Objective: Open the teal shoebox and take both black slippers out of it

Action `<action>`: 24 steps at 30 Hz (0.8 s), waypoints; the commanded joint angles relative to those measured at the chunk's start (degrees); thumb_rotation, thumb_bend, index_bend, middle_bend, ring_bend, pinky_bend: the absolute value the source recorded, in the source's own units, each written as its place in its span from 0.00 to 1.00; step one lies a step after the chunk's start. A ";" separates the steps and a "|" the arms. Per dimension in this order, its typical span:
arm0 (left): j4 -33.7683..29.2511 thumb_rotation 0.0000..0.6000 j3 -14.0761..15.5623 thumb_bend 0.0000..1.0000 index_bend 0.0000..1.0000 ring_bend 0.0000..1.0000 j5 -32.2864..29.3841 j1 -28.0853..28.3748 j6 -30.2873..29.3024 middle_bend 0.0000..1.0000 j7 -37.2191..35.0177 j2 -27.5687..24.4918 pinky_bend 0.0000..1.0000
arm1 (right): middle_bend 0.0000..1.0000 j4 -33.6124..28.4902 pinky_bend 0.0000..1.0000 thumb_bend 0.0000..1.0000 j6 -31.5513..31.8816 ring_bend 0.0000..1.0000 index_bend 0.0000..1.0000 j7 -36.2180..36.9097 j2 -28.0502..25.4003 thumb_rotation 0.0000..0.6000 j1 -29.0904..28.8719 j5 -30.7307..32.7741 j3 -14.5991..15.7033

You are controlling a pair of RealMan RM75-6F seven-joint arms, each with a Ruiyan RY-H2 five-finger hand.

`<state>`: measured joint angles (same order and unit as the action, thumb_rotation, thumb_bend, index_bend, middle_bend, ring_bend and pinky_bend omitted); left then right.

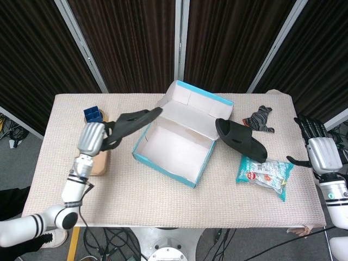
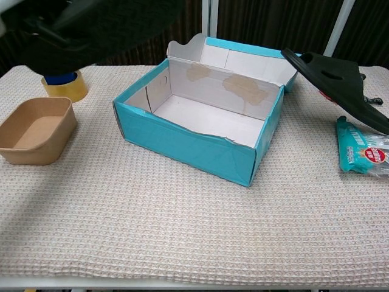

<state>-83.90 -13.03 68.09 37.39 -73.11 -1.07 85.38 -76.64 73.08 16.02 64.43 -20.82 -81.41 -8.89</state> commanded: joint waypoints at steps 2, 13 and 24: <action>3.76 1.00 1.87 0.36 0.61 0.60 -3.70 -4.47 -0.55 0.63 1.52 -0.38 0.69 | 0.00 0.93 0.00 0.00 1.17 0.00 0.00 1.17 0.70 1.00 0.19 -0.71 -0.21; 4.26 1.00 1.52 0.19 0.36 0.33 -14.03 -3.60 8.62 0.41 12.57 1.93 0.50 | 0.00 0.48 0.00 0.00 1.86 0.00 0.00 0.92 0.08 1.00 0.80 -1.17 -0.06; -2.85 1.00 0.15 0.06 0.10 0.06 -13.18 -6.11 5.33 0.12 13.03 -2.30 0.20 | 0.00 -2.61 0.00 0.00 -0.90 0.00 0.00 -0.89 -2.61 1.00 2.34 -0.56 2.10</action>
<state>-85.42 -12.81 53.32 32.33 -66.32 12.97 84.39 -78.67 72.93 15.39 62.31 -18.51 -82.01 -7.22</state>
